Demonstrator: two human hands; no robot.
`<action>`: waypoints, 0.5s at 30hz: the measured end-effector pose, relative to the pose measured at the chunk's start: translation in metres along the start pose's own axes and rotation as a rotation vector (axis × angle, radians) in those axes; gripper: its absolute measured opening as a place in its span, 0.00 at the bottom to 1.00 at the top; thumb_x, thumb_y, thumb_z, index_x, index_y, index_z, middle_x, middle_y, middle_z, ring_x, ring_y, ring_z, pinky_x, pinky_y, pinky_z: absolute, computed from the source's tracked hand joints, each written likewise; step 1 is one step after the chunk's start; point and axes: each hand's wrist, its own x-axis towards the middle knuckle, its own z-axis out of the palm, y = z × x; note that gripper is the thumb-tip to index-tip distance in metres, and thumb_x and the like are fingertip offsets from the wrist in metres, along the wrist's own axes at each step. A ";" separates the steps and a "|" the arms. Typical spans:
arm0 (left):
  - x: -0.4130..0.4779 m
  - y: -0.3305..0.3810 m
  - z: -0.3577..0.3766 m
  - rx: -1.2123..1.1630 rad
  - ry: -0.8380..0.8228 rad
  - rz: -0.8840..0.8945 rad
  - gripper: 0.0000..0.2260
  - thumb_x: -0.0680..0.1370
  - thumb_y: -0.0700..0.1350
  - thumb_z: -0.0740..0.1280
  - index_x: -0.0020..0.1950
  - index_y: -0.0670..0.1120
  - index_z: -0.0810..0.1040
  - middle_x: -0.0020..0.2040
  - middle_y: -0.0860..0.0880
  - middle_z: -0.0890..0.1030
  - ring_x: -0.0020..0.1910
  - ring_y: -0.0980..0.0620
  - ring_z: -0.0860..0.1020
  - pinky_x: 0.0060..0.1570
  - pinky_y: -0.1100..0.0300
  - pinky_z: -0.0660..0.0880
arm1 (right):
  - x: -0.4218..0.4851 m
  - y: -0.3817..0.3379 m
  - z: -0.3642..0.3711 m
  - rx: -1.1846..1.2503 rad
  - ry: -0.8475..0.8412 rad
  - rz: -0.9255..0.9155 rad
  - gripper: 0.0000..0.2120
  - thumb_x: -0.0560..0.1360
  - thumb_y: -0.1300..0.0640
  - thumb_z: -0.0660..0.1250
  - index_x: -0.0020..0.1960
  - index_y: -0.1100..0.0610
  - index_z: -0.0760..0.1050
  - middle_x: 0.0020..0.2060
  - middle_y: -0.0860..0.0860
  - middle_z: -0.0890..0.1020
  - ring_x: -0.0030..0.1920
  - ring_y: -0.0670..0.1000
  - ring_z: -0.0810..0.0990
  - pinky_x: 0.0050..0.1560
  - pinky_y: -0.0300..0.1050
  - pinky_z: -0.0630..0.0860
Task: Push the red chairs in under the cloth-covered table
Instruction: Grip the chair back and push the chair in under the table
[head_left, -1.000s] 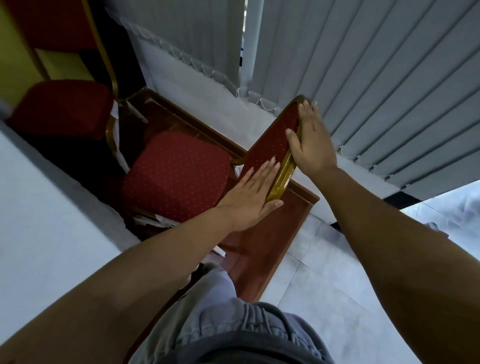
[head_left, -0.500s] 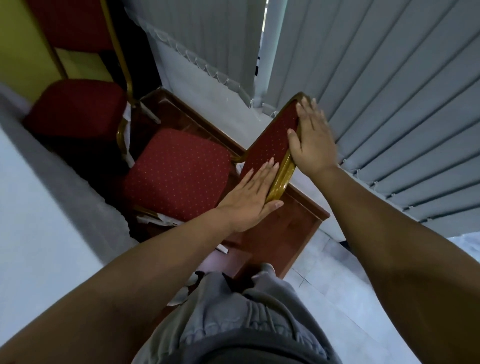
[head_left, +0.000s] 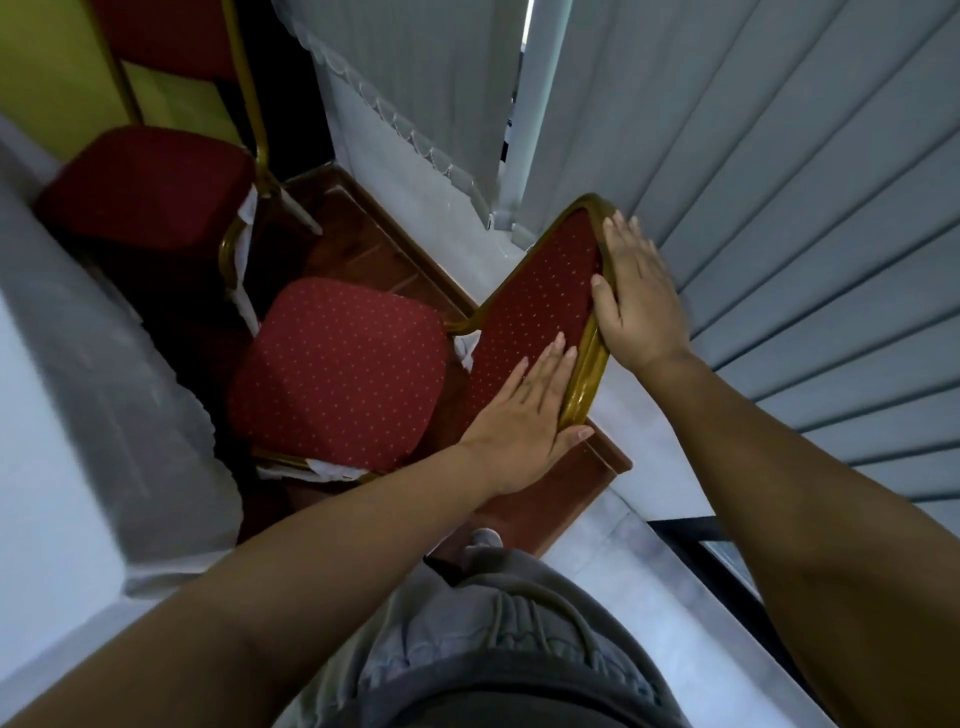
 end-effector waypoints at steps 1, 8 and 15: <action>0.003 0.004 0.002 0.008 0.006 -0.006 0.34 0.82 0.62 0.42 0.76 0.40 0.31 0.78 0.43 0.34 0.77 0.51 0.34 0.76 0.53 0.41 | 0.001 0.004 -0.001 -0.005 -0.006 -0.010 0.28 0.82 0.48 0.49 0.78 0.56 0.52 0.77 0.54 0.56 0.78 0.51 0.50 0.77 0.47 0.47; 0.010 -0.003 0.001 0.070 0.044 -0.039 0.35 0.82 0.63 0.42 0.76 0.40 0.33 0.78 0.43 0.34 0.77 0.51 0.34 0.76 0.51 0.43 | 0.017 0.002 0.003 0.044 -0.003 -0.068 0.28 0.81 0.46 0.49 0.78 0.58 0.54 0.77 0.55 0.58 0.78 0.52 0.51 0.77 0.51 0.49; 0.001 -0.042 -0.014 0.092 0.054 -0.081 0.35 0.81 0.62 0.42 0.78 0.40 0.36 0.79 0.44 0.37 0.77 0.52 0.36 0.76 0.51 0.44 | 0.045 -0.029 0.022 0.062 -0.016 -0.103 0.29 0.81 0.45 0.50 0.78 0.57 0.53 0.77 0.54 0.57 0.78 0.51 0.49 0.77 0.51 0.48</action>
